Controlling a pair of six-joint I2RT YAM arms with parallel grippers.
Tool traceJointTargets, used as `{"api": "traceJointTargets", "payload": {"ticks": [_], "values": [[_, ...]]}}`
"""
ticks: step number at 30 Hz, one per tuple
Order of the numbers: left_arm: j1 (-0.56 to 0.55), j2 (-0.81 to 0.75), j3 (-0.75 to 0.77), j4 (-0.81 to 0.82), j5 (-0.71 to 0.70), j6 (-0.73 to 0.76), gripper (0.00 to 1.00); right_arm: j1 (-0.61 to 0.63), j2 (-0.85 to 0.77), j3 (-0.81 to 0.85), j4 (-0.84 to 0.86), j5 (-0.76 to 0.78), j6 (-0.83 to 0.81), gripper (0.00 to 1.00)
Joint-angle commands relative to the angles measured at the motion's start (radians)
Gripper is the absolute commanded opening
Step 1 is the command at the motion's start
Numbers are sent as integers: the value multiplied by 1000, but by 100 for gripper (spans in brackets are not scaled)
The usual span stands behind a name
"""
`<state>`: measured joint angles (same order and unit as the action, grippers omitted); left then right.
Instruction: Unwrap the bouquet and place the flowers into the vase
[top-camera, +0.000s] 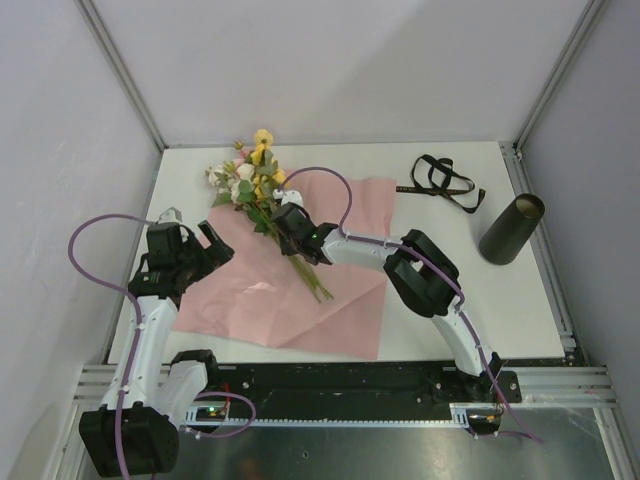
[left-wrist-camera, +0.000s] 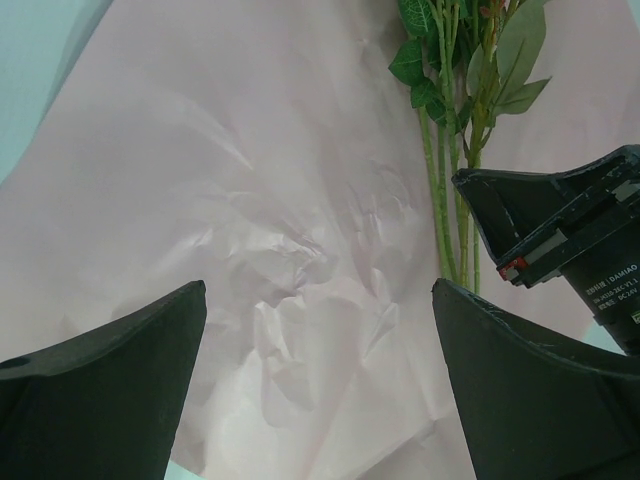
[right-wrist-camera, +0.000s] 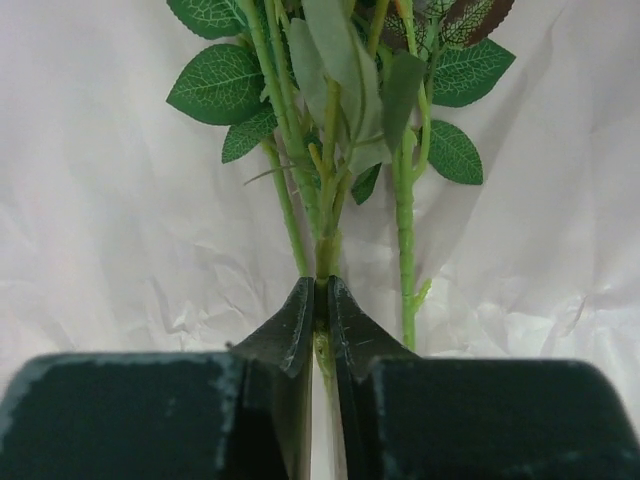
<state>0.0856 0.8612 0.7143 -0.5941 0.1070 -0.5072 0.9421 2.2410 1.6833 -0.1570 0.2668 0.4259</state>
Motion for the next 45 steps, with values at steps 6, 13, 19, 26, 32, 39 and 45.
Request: {"api": "traceJointTargets", "payload": {"ticks": [6, 13, 19, 26, 32, 39, 45], "values": [[7, -15, -1, 2, -12, -8, 100, 2, -131, -21, 92, 21, -22, 0], [8, -20, 0, 2, -14, -7, 100, 1, -320, -153, 211, 4, -6, 0], [8, -24, -1, 1, -11, -6, 100, -9, -521, -325, 386, 25, -70, 0], [7, -24, -1, 2, -4, -5, 100, -79, -801, -516, 546, 49, -261, 0], [6, -19, -1, 2, 3, -5, 100, -230, -1014, -635, 624, -1, -367, 0], [7, -17, -2, 1, 5, -6, 100, -504, -1191, -725, 692, -156, -442, 0], [7, -15, -3, 1, 16, -8, 100, -769, -1251, -757, 716, -242, -435, 0]]}}
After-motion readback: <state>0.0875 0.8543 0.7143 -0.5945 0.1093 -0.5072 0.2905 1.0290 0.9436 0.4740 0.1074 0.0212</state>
